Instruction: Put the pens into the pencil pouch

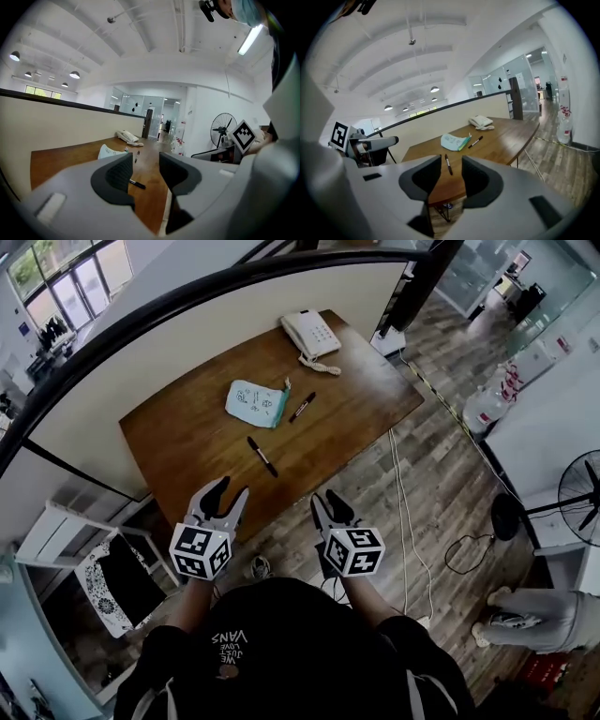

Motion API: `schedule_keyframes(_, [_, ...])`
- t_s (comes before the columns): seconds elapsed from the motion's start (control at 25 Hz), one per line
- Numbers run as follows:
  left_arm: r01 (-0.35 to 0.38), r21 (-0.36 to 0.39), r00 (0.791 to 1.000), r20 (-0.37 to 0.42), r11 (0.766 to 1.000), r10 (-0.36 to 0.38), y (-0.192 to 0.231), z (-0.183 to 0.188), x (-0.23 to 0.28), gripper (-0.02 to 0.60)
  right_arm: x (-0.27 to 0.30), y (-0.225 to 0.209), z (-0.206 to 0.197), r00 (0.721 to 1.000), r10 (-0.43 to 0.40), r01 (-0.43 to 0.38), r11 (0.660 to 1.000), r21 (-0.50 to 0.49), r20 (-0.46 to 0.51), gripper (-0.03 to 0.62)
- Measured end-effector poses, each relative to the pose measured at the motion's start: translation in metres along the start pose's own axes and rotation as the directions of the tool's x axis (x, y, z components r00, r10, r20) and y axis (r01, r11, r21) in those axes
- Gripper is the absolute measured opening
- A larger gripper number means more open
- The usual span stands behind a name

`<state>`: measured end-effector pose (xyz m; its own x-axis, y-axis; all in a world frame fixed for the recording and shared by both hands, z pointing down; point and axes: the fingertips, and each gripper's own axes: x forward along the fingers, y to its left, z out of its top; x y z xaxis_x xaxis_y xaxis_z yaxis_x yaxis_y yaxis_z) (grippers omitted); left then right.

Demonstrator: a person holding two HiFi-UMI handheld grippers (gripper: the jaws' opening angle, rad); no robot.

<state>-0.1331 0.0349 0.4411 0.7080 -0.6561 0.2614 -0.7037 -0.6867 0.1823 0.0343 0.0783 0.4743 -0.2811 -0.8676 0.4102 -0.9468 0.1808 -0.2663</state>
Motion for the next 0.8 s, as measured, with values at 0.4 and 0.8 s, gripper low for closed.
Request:
schedule_keyframes(0.4, [0.034,-0.036,0.998,-0.049,0.999,-0.036,0.031,-0.015,0.029,0.163,0.059,0.008,-0.019,0.993,0.007,-0.020,0.994,-0.110,-0.114,0.101])
schedule_keyframes(0.8, [-0.122,-0.090,0.992,-0.033,0.988,0.119,0.064,-0.016,0.045,0.163,0.139,0.017,-0.033,0.945,0.172,-0.249,0.930,-0.269,-0.279,0.102])
